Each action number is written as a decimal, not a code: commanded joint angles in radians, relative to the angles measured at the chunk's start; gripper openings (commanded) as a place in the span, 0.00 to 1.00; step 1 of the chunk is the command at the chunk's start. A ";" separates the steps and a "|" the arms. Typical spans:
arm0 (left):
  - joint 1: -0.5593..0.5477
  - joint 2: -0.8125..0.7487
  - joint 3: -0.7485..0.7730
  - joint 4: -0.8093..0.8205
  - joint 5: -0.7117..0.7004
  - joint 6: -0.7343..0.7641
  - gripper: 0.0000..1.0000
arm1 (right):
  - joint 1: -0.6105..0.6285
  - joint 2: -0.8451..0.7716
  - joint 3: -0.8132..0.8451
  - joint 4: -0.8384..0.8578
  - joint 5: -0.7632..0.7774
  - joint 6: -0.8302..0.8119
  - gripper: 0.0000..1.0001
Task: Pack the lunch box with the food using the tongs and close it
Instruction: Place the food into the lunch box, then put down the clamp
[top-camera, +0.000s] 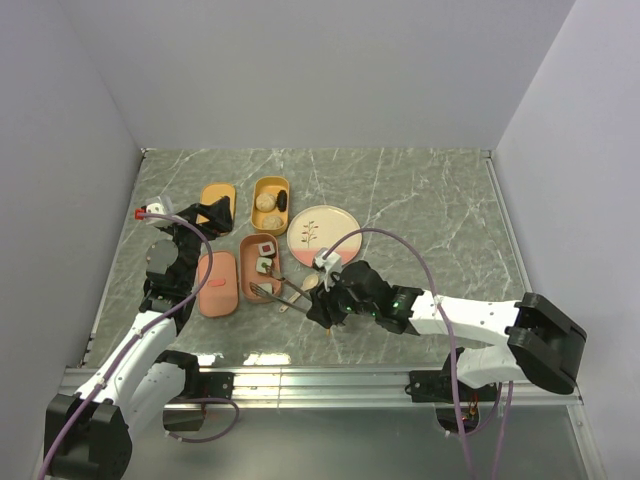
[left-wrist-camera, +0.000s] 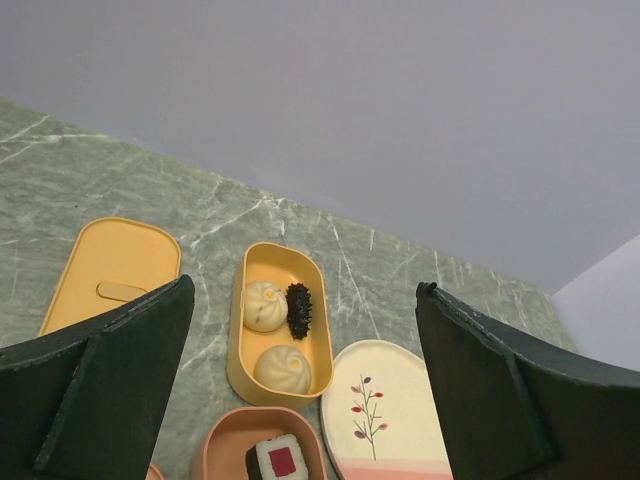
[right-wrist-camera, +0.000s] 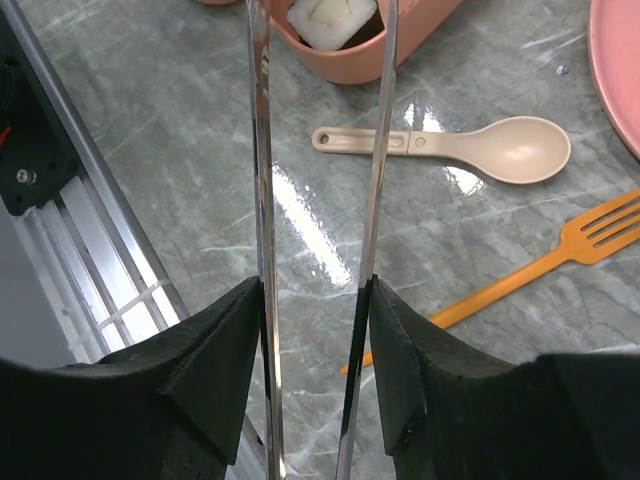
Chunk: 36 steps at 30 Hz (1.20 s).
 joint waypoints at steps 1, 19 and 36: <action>0.004 -0.007 -0.005 0.039 0.016 -0.012 1.00 | 0.006 0.009 0.042 0.023 0.004 -0.013 0.54; 0.004 -0.013 -0.008 0.038 0.011 -0.012 0.99 | 0.001 -0.069 -0.008 0.081 0.149 0.026 0.50; 0.004 -0.012 -0.008 0.038 0.008 -0.014 0.99 | -0.056 -0.213 -0.083 0.115 0.312 0.064 0.49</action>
